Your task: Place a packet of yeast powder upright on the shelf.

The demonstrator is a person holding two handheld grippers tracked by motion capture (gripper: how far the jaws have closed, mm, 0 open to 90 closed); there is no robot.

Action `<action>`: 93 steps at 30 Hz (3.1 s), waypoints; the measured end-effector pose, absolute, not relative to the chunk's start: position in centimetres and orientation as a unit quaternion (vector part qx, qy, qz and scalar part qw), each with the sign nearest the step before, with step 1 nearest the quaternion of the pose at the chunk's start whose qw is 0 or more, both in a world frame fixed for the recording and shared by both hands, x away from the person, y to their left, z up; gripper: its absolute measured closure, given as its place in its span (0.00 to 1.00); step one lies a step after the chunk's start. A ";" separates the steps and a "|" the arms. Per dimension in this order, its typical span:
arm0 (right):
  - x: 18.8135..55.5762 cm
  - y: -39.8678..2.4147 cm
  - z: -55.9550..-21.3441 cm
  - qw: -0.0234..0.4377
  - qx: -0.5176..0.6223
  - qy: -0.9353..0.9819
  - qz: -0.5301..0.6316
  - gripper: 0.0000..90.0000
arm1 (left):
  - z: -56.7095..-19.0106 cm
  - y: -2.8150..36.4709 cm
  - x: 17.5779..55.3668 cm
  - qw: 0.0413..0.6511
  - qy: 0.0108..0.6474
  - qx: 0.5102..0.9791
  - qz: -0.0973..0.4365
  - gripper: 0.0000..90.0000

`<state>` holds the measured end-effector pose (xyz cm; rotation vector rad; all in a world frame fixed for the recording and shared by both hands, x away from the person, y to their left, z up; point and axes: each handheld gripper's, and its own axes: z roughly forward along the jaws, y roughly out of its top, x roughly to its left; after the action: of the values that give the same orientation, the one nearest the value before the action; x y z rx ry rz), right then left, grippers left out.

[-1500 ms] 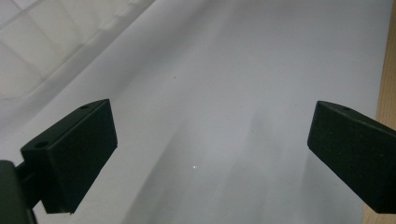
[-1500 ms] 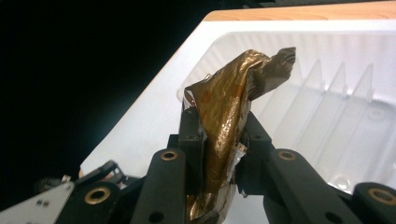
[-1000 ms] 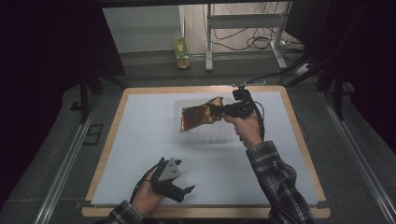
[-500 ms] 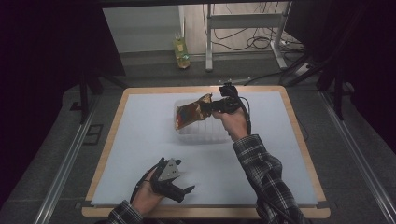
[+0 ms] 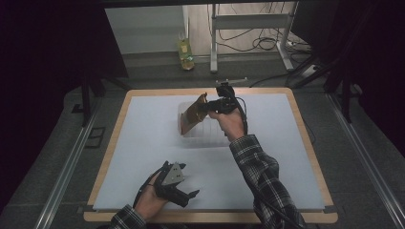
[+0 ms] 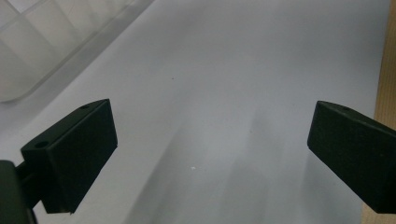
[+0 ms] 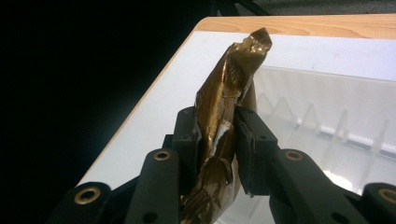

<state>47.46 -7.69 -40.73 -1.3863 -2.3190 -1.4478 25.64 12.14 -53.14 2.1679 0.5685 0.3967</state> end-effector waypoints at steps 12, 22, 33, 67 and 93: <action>47.7 -6.0 -41.5 0.046 -0.447 -0.757 -0.475 0.72 | -53.2 12.1 25.6 0.418 0.224 0.866 0.157 0.02; 48.3 -4.3 -43.1 0.045 -0.448 -0.759 -0.471 0.68 | -53.2 12.0 25.6 0.418 0.222 0.867 0.154 0.02; 48.1 -4.2 -42.7 0.028 -0.436 -0.778 -0.453 0.47 | -53.3 11.9 25.5 0.418 0.222 0.868 0.152 0.02; 44.2 -4.6 -41.6 -0.049 -0.292 -0.856 -0.423 0.19 | -53.3 11.9 25.6 0.418 0.228 0.865 0.156 0.01; 42.2 -7.2 -42.6 -0.093 -0.262 -0.862 -0.424 0.06 | -53.1 12.3 25.8 0.448 0.236 0.852 0.132 0.00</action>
<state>42.20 -7.18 -42.63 -0.8772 -2.8794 -1.4183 25.85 12.34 -53.11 2.1086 0.5851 0.3270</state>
